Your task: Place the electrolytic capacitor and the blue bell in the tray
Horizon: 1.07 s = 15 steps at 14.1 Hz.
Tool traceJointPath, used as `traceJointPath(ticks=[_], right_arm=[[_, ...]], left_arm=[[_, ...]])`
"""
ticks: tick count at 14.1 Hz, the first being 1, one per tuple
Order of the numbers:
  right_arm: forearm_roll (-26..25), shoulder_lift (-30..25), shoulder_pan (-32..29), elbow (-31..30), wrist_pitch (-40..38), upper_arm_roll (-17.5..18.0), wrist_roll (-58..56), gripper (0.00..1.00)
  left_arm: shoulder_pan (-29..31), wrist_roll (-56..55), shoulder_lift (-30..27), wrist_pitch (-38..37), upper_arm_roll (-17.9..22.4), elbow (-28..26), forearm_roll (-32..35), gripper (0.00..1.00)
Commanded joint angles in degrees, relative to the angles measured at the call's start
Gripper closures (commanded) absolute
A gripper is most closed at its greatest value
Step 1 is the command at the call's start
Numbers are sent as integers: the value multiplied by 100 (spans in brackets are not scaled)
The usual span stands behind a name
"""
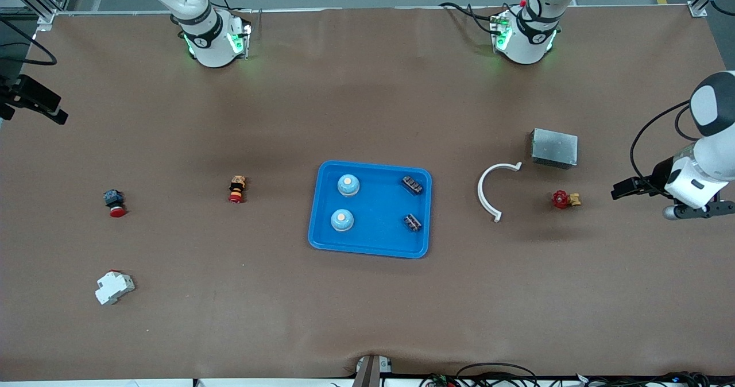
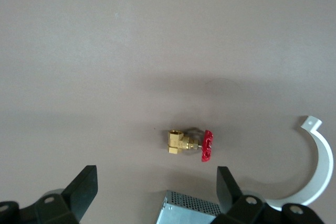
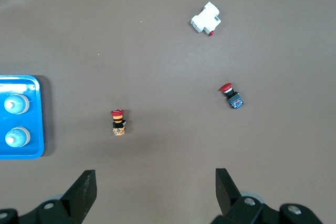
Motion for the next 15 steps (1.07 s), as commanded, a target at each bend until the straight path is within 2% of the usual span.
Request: traceJointPath(ticks=[1,6,8,9,11,12,15], right_arm=[[-23,-87,-74,-34,-35,47,14,0],[12,-78,-82,-43,-9,38,14,0],[12,-69,-82,-43,17,38,22,0],[12,-69,-74,-52,35,38,22,0],[21,-61,-82,-60,44,38,22,0],[21,-52,-82,-60,61,38,22,0],[21,-52,-74,-78,88,47,23,0]], left_arm=[[72,524,-881,43,136,-374,-669,0],[89,526,-1444,-62,128,-463,-995,0],[98,552,-1804,-360,127,-410,-1022,0],[98,596,-1841,-536,136,-305,-1100,0],[72,727,-1623,-1044,110,351,-1285,0],[63,728,-1517,-1169,110,512,-1286,0],[63,737,-1481,-1188,110,592,-1286,0]])
